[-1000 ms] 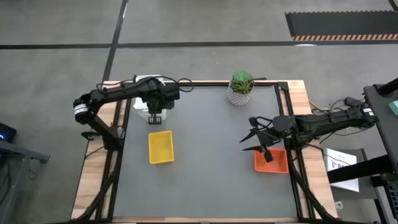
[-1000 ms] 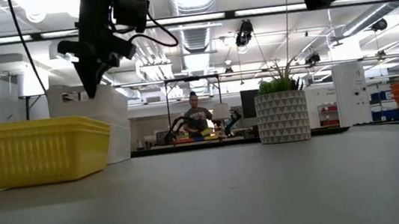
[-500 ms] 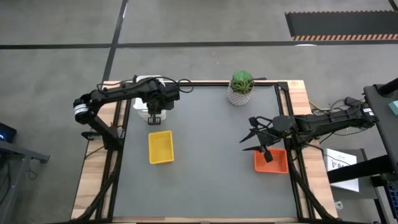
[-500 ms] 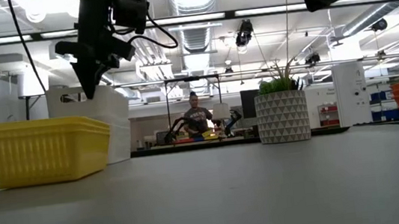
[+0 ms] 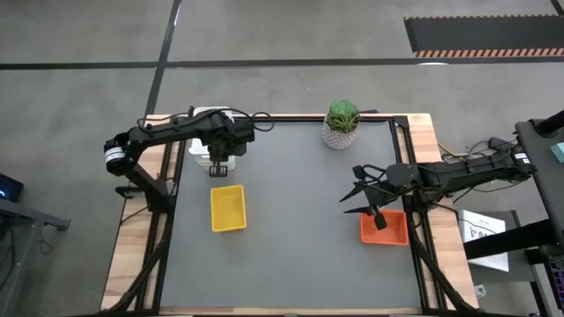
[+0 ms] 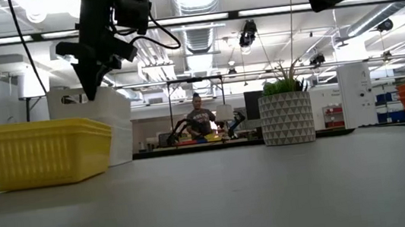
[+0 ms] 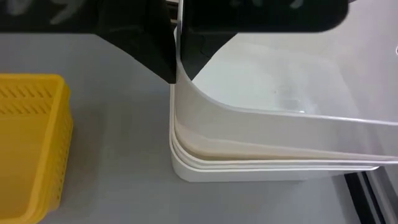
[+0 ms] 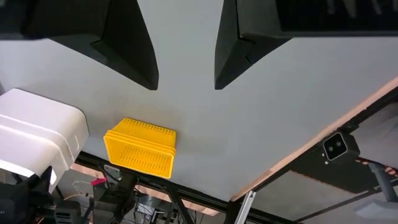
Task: Stack baskets by color
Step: Stack the right white bin on top of the left white bin
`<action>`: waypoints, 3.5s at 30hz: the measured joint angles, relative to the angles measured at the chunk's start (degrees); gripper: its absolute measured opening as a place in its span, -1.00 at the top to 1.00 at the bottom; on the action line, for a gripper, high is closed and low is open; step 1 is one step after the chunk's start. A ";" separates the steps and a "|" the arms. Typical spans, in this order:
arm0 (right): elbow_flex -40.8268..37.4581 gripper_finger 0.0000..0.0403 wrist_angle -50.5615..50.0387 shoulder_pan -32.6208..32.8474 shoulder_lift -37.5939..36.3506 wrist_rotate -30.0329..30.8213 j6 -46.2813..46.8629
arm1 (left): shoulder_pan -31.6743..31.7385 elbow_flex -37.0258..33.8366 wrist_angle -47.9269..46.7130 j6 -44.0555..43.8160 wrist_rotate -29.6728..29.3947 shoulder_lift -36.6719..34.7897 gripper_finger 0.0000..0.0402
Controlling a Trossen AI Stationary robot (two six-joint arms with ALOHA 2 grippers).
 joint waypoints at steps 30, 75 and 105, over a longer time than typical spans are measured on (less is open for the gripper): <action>-0.17 0.25 -0.48 0.00 0.00 0.00 0.06 | -3.61 -4.20 9.95 -8.97 -0.31 -6.03 0.52; -0.68 0.25 -0.39 0.00 0.00 0.02 -0.64 | -21.05 -42.01 89.13 -31.05 -17.88 -21.88 0.99; -0.68 0.25 -0.39 0.00 -0.01 0.02 0.52 | -19.89 -53.90 89.94 -42.53 -37.86 -21.84 0.99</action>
